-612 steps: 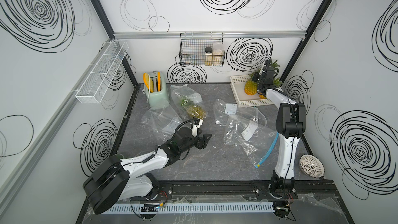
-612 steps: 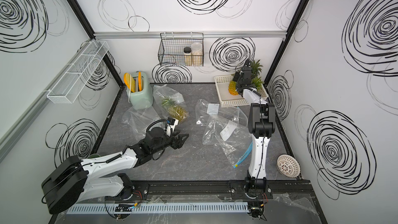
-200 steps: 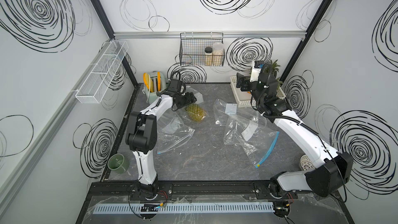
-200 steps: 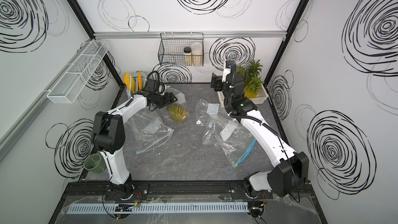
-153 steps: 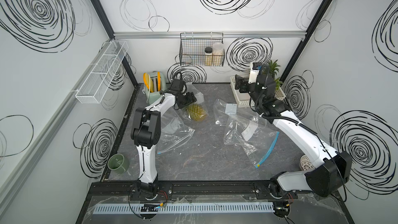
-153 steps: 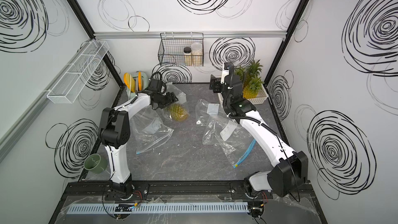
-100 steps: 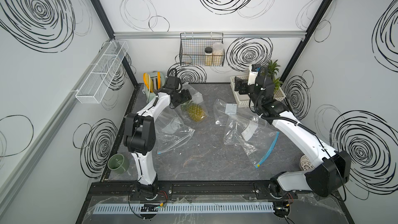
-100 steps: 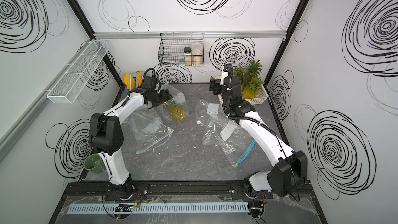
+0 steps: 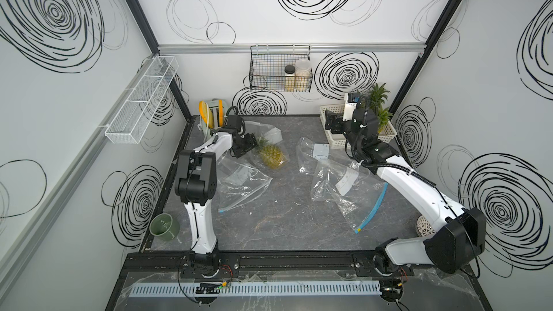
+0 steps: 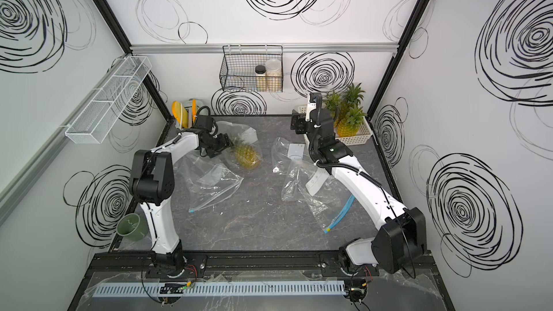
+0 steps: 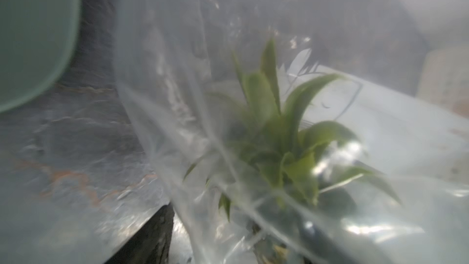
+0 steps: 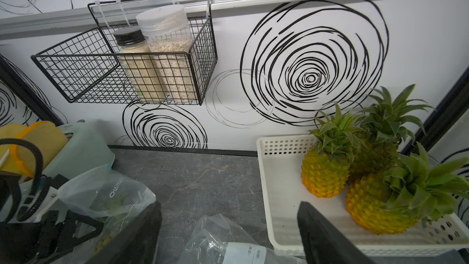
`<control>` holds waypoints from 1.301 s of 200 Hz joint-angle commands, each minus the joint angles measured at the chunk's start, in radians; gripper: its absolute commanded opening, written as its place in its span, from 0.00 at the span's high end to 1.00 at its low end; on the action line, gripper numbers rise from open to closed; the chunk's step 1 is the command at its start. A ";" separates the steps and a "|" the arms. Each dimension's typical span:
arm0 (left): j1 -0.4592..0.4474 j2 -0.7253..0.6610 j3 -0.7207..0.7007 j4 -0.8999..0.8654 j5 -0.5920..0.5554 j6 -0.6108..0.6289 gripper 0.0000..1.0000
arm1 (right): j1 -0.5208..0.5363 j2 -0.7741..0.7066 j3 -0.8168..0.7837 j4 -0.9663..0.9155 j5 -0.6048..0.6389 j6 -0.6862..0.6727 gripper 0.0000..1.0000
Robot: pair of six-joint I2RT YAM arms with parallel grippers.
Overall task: Open the zip-top bag and take out the pineapple
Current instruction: Adjust the zipper food storage bag at the center of the board.
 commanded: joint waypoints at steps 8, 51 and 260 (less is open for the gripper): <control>-0.026 0.060 0.071 0.077 0.071 -0.029 0.21 | 0.004 0.015 -0.016 0.023 0.037 -0.006 0.14; -0.042 0.075 0.085 0.127 0.108 -0.052 0.62 | -0.006 -0.004 -0.037 0.025 0.059 -0.021 0.14; -0.698 -0.912 -1.030 0.764 -0.604 0.056 1.00 | 0.052 -0.321 -0.204 -0.071 -0.052 -0.011 0.15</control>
